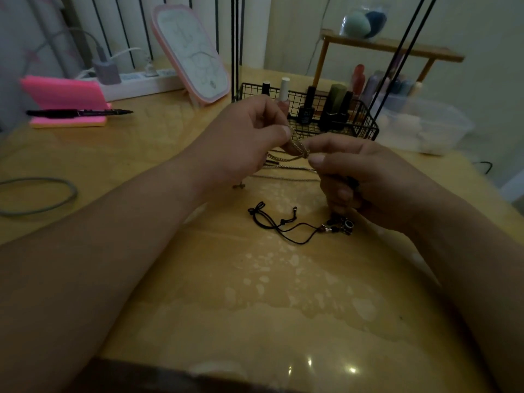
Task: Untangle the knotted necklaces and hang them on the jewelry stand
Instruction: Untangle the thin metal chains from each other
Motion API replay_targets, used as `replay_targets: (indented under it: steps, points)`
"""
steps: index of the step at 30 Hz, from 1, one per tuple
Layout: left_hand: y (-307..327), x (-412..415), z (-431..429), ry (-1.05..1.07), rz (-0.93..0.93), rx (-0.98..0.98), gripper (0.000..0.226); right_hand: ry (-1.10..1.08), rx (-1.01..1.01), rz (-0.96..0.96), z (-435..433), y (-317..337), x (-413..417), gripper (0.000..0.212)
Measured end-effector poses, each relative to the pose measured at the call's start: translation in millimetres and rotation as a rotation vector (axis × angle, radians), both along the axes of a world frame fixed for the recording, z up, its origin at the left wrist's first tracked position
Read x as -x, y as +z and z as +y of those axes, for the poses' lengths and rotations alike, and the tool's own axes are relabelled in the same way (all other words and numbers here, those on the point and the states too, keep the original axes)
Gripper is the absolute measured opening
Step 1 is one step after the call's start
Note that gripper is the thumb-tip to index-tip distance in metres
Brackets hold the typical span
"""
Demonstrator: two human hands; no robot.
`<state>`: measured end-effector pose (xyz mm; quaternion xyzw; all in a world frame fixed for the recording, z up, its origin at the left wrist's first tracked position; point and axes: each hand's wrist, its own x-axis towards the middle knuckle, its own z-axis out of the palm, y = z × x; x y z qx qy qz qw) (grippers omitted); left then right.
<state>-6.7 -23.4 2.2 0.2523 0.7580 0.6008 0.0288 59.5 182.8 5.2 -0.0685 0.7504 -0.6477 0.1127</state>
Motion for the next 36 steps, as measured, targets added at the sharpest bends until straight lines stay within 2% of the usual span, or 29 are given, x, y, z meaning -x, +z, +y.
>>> replay_targets:
  steps: [6,9,11,13,17,20,28,30,34,36]
  points:
    - [0,1,2,0.017,-0.015,-0.041,0.014,-0.037,-0.038,0.081,-4,1,-2,0.032]
    - [0,1,2,0.011,0.002,-0.038,0.009,-0.022,-0.051,0.092,-4,1,-2,0.032]
    - [0,-1,3,0.015,0.044,-0.005,0.005,0.005,-0.051,0.088,-3,-1,-1,0.031]
    - [-1,-3,4,0.015,0.07,0.045,0.01,0.024,-0.026,0.103,-3,-1,-1,0.031]
    - [0,-5,4,0.007,0.059,0.082,0.01,0.071,-0.015,0.09,-2,-2,1,0.023]
    - [0,-8,5,0.011,0.042,0.121,0.018,0.095,-0.026,0.079,-3,-5,2,0.019]
    - [1,0,1,-0.155,-0.287,-0.139,0.021,-0.056,-0.092,0.245,-3,-8,4,0.028]
    - [1,0,0,-0.223,-0.375,-0.225,0.022,-0.072,-0.078,0.269,-3,-7,4,0.024]
    - [-1,4,-2,-0.429,-0.519,-0.408,0.006,-0.041,0.11,0.235,-3,0,3,0.018]
    - [-2,5,-4,-0.499,-0.548,-0.446,0.012,-0.014,0.189,0.213,-2,2,2,0.015]
